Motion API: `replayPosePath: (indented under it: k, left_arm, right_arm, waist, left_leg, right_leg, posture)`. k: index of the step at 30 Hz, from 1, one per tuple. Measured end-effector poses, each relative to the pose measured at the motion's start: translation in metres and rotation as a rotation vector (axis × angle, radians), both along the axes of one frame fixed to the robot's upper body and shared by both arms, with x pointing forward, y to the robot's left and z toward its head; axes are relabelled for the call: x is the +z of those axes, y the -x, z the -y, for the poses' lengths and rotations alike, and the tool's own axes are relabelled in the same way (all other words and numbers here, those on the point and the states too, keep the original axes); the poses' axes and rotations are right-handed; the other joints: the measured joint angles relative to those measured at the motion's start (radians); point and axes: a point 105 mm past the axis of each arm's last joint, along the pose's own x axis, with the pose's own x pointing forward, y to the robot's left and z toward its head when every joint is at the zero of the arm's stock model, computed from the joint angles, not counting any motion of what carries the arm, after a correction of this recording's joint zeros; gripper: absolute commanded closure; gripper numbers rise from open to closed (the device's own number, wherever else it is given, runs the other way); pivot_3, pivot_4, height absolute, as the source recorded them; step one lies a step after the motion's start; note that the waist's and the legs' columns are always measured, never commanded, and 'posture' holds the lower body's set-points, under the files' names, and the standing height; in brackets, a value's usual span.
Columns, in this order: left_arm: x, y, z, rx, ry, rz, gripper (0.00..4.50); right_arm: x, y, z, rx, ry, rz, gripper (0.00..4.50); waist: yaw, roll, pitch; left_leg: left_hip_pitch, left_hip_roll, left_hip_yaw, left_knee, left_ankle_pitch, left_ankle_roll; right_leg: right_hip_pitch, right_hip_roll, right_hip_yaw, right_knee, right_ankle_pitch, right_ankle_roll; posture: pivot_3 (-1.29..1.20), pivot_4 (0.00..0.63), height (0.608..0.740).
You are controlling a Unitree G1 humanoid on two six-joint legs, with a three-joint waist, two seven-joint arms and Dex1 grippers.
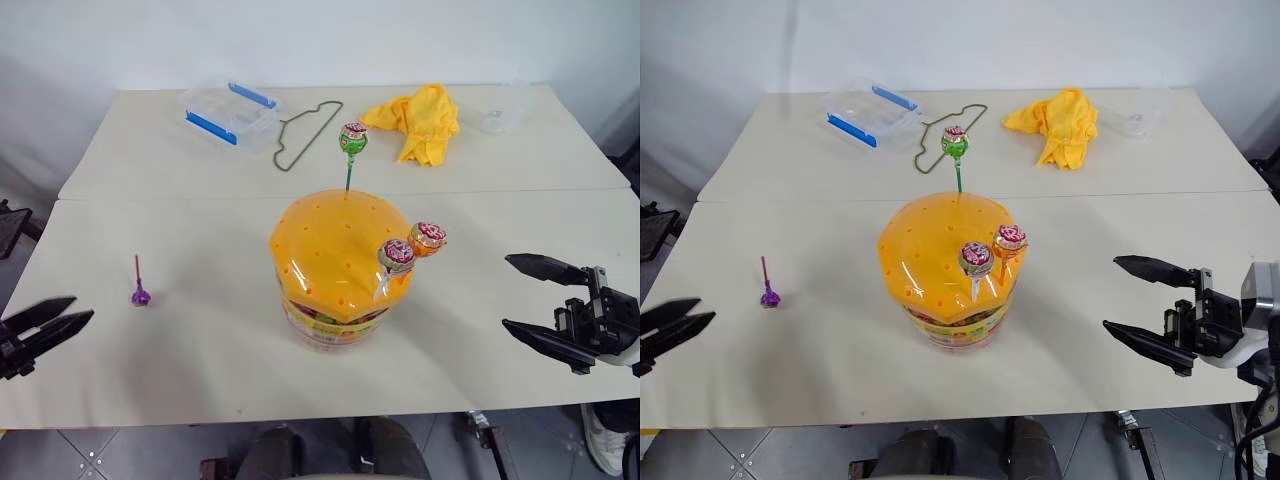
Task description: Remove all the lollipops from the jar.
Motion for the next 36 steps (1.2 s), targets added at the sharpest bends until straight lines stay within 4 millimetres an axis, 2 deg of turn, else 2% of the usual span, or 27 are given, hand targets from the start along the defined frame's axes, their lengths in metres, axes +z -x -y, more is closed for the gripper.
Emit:
replayPosePath:
  k: [2,5,11,12,15,19,23,25,31,34,36]
  left_arm:
    - [0.021,0.0,0.024,-0.125,0.037,0.115,1.78]
    - [0.045,0.001,0.06,-0.297,0.072,0.175,1.78]
    - [0.059,-0.001,0.108,-0.516,0.155,0.168,1.78]
    - [0.059,0.0,0.114,-0.545,0.156,0.161,1.44]
    - [0.056,-0.001,0.121,-0.577,0.161,0.141,0.68]
    - [0.06,0.002,0.125,-0.612,0.138,0.182,0.68]
    - [0.056,0.004,0.134,-0.655,0.149,0.185,0.68]
    - [0.054,0.007,0.142,-0.69,0.147,0.188,0.68]
    - [0.05,0.011,0.149,-0.723,0.157,0.204,0.68]
    - [0.047,0.012,0.148,-0.722,0.156,0.197,0.62]
    - [0.047,0.013,0.148,-0.728,0.154,0.213,0.62]
  right_arm:
    - [0.011,-0.003,-0.008,0.026,-0.035,0.023,0.0]
    - [0.027,-0.004,-0.023,0.083,-0.053,0.066,0.0]
    - [0.042,-0.012,-0.053,0.159,-0.085,0.034,0.0]
    - [0.041,-0.012,-0.058,0.178,-0.073,0.019,0.0]
    - [0.037,-0.013,-0.068,0.206,-0.059,-0.023,0.0]
    - [0.044,-0.013,-0.086,0.259,-0.019,-0.034,0.0]
    - [0.042,-0.016,-0.1,0.273,0.044,-0.056,0.0]
    - [0.044,-0.016,-0.104,0.28,0.058,-0.046,0.0]
    - [0.045,-0.016,-0.11,0.282,0.108,-0.021,0.0]
    - [0.046,-0.016,-0.11,0.285,0.114,-0.011,0.63]
    - [0.046,-0.014,-0.11,0.303,0.122,0.009,1.29]
  waist:
    - [-0.001,0.0,0.0]
    - [-0.003,0.0,0.0]
    - [-0.013,0.001,0.0]
    - [-0.014,0.001,0.0]
    - [-0.016,0.001,0.0]
    - [-0.015,0.001,0.001]
    - [-0.012,0.001,0.001]
    - [-0.013,0.001,0.001]
    - [-0.017,0.0,0.0]
    - [-0.016,0.0,0.0]
    - [-0.015,0.0,0.0]
  left_leg:
    - [0.0,0.0,0.0,0.001,0.0,0.0]
    - [0.0,0.0,0.0,0.001,0.001,0.002]
    - [0.0,0.0,0.0,0.0,0.002,0.003]
    - [0.0,0.0,0.0,0.0,0.002,0.003]
    - [0.0,0.0,0.0,0.0,0.002,0.003]
    - [-0.001,0.0,0.0,0.001,0.002,0.003]
    - [-0.001,0.0,0.0,0.002,0.002,0.003]
    - [-0.001,0.0,0.0,0.003,0.002,0.003]
    - [-0.001,0.001,0.0,0.003,0.002,0.003]
    - [-0.001,0.001,0.0,0.003,0.002,0.003]
    - [-0.001,0.001,0.0,0.003,0.002,0.003]
  right_leg:
    - [0.0,0.0,0.0,0.001,0.0,0.0]
    - [0.0,0.0,0.0,0.001,0.0,0.0]
    - [0.0,0.001,0.0,0.001,0.0,0.0]
    - [0.0,0.001,-0.001,0.001,0.0,0.0]
    - [0.0,0.002,-0.001,0.001,0.0,0.0]
    - [0.0,0.002,-0.001,0.0,0.0,0.0]
    - [0.0,0.002,-0.001,0.0,0.0,0.0]
    - [0.0,0.002,-0.001,0.0,0.0,0.0]
    - [0.0,0.003,-0.001,0.0,0.0,0.0]
    - [0.0,0.003,-0.002,0.0,0.0,0.0]
    - [0.0,0.003,-0.002,0.0,0.0,0.0]
  posture:
    - [0.0,0.15,0.74]
    - [0.0,0.15,0.74]
    - [0.0,0.15,0.74]
    - [0.0,0.15,0.74]
    - [0.0,0.15,0.74]
    - [0.0,0.15,0.74]
    - [0.0,0.15,0.74]
    - [0.0,0.15,0.74]
    - [0.0,0.15,0.74]
    - [0.0,0.15,0.74]
    - [0.0,0.15,0.74]
